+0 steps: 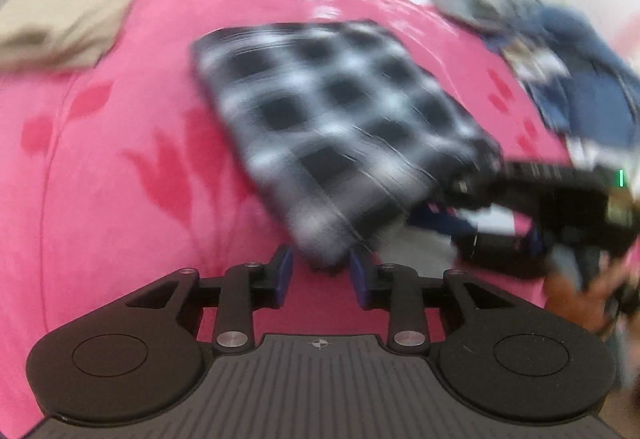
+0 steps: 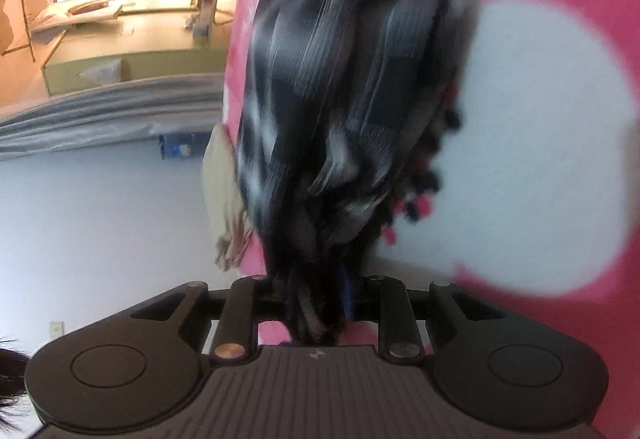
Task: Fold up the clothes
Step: 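Lift the held edge with both grippers and fold it over the garment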
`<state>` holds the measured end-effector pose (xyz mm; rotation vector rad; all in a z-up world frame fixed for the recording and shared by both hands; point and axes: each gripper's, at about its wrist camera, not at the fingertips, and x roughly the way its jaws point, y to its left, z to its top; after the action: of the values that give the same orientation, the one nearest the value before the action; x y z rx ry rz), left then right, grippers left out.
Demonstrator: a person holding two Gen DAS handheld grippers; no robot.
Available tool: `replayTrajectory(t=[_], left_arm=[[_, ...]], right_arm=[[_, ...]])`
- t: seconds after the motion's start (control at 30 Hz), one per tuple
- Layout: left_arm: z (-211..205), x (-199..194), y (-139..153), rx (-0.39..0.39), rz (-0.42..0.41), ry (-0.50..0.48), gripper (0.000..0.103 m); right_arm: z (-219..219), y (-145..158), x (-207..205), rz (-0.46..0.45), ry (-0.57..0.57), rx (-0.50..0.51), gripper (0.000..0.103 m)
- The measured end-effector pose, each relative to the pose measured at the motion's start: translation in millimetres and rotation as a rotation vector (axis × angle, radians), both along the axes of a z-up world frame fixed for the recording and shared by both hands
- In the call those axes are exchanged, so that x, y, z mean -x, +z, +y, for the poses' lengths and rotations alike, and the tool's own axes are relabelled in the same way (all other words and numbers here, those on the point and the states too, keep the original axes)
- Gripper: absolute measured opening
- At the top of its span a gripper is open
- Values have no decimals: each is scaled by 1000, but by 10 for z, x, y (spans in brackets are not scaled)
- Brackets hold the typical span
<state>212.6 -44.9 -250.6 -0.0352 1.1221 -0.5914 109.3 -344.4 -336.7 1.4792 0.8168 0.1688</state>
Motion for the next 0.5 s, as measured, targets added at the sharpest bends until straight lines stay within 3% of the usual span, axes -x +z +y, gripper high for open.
replayTrajectory(t=[0.17,0.2,0.33,0.5], left_arm=[[154,-199,-153,121,137,127,31],[156,-204,-167,133,139,132,30],[142,-155,-150,164,104,127,7],[182,-86,-62,155,57,108,3]], right_arm=[[149,-68,-146,11,23,-77,22],[168,-73,-147,9,25,-88,20],[239,-107,-205,-22,6,-124,12],[287,-150,-277,-48,-9,-47,10]])
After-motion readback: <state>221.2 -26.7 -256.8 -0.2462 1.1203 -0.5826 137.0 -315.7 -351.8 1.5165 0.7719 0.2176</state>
